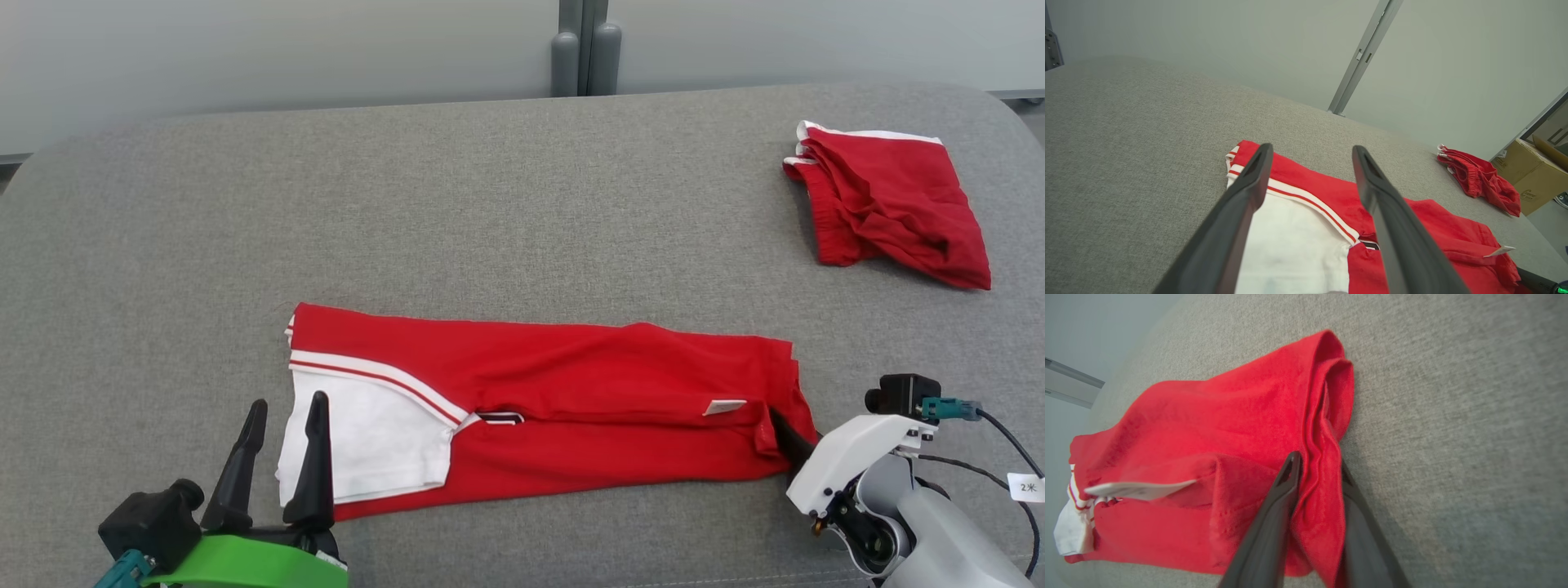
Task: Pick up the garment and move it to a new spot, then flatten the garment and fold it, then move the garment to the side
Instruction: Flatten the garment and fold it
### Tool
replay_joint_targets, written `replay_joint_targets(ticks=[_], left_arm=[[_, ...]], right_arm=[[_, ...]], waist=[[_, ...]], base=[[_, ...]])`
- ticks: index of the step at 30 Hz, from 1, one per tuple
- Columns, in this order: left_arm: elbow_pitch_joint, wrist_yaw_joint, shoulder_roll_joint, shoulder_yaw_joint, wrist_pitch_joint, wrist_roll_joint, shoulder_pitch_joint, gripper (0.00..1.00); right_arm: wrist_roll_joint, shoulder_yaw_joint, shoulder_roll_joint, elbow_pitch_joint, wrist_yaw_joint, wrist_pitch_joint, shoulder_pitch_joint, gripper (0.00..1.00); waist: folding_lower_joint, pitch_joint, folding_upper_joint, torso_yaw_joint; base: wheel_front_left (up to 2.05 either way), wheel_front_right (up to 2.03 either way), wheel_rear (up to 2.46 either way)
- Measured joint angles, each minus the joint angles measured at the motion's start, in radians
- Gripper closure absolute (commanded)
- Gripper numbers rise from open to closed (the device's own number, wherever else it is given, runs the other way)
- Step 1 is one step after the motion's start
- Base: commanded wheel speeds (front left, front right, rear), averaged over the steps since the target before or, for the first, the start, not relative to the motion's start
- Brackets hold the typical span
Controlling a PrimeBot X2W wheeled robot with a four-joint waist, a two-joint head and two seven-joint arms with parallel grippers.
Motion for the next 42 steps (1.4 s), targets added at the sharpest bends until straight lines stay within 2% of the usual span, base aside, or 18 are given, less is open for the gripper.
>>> replay_joint_targets(ticks=[1, 2, 8, 14, 25, 30, 35, 42], left_arm=[[-0.002, 0.000, 0.000, 0.000, 0.006, 0.001, 0.000, 0.00], [-0.002, 0.000, 0.000, -0.001, 0.007, 0.003, 0.000, 0.00], [-0.006, 0.009, 0.001, 0.003, 0.007, 0.009, 0.001, 0.00], [-0.021, 0.018, 0.002, 0.017, 0.006, 0.009, 0.017, 0.00], [-0.034, 0.018, 0.002, 0.012, 0.006, 0.009, 0.019, 0.00], [-0.036, 0.018, 0.001, 0.006, 0.006, 0.009, 0.019, 0.00], [-0.036, 0.018, 0.001, 0.003, 0.007, 0.009, 0.019, 0.00], [-0.035, 0.017, -0.001, -0.014, 0.008, 0.009, 0.019, 0.00]], right_arm=[[0.000, 0.003, 0.000, 0.003, 0.002, 0.001, -0.005, 0.78], [0.000, 0.006, -0.001, 0.006, 0.007, 0.001, -0.010, 1.00], [-0.001, 0.013, -0.011, 0.010, 0.007, -0.010, -0.029, 1.00], [0.000, 0.010, -0.055, -0.014, 0.008, -0.020, -0.068, 1.00], [0.023, -0.015, -0.192, -0.033, 0.008, -0.025, -0.092, 1.00], [0.037, -0.036, -0.232, -0.032, 0.008, -0.025, -0.093, 1.00], [0.060, 0.017, -0.213, -0.092, 0.008, -0.016, -0.107, 1.00], [0.094, 0.146, -0.161, -0.254, 0.008, 0.015, -0.117, 1.00]], waist=[[0.0000, 0.001, 0.0000, 0.000], [0.0000, 0.003, 0.0000, 0.000], [0.0000, 0.008, 0.0000, 0.001], [0.0000, 0.009, 0.0000, -0.011], [0.0000, 0.014, 0.0000, -0.061], [0.0000, 0.016, 0.0000, -0.082], [0.0000, 0.015, 0.0000, -0.100], [0.0000, 0.008, 0.0000, -0.110]], base=[[0.00, 0.00, 0.00], [0.00, 0.00, 0.00], [0.00, 0.00, 0.00], [0.00, 0.00, 0.00], [0.00, 0.00, 0.00], [0.00, 0.00, 0.00], [0.00, 0.00, 0.00], [0.00, 0.00, 0.00]])
